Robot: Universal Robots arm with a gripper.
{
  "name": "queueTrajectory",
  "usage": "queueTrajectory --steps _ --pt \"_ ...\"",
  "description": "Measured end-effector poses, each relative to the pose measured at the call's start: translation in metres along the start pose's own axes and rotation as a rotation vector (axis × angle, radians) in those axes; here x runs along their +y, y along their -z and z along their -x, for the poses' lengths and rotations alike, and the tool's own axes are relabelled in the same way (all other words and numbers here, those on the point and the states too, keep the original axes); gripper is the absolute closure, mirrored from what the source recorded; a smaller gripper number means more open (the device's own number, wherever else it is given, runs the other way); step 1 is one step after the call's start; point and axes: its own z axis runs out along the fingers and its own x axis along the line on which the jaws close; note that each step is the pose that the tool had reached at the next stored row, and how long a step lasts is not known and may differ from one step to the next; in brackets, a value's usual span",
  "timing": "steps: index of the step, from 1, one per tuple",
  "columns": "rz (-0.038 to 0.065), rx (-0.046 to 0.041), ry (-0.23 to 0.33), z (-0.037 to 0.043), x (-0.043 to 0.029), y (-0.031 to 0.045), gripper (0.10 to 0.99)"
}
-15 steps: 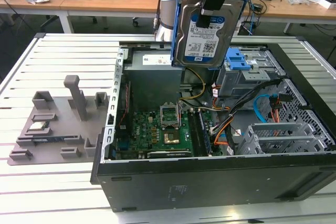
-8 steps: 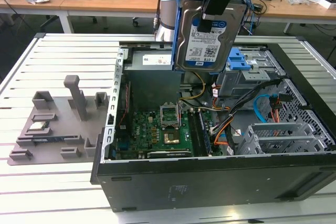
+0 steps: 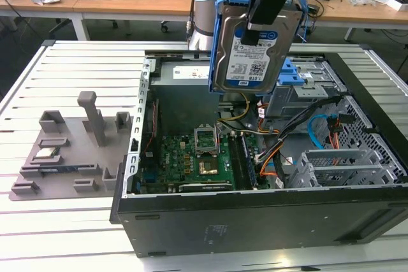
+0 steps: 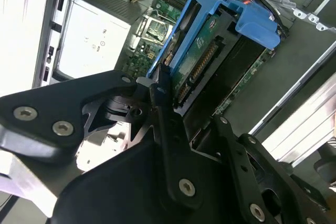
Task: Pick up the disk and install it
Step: 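Pick up the disk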
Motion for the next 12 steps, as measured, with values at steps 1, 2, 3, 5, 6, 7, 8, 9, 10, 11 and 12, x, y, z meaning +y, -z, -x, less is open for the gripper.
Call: queueTrajectory --steps 1,2,3,5,6,7,8,9,10,11,12 --pt "0.0 0.0 0.0 -0.0021 -0.0002 -0.0001 0.725" --pt "0.0 0.0 0.0 -0.0043 -0.0003 -0.0001 0.725" --pt "0.0 0.0 0.0 -0.0064 -0.0004 -0.0002 0.725" --pt "0.0 0.0 0.0 -0.0099 -0.0006 -0.0002 0.725" --pt "0.0 0.0 0.0 -0.0124 -0.0007 -0.0002 0.725" --pt "0.0 0.0001 0.0 -0.0144 -0.0009 -0.0002 0.725" --pt "0.0 0.0 0.0 -0.016 -0.001 -0.0002 0.725" --pt "0.0 0.0 0.0 -0.0191 -0.0012 -0.0002 0.725" --pt "0.0 0.0 0.0 -0.0207 -0.0013 -0.0002 0.725" --pt "0.0 0.0 0.0 -0.0225 -0.0014 -0.0002 0.725" --pt "0.0 0.0 0.0 -0.0247 -0.0015 -0.0003 0.725"
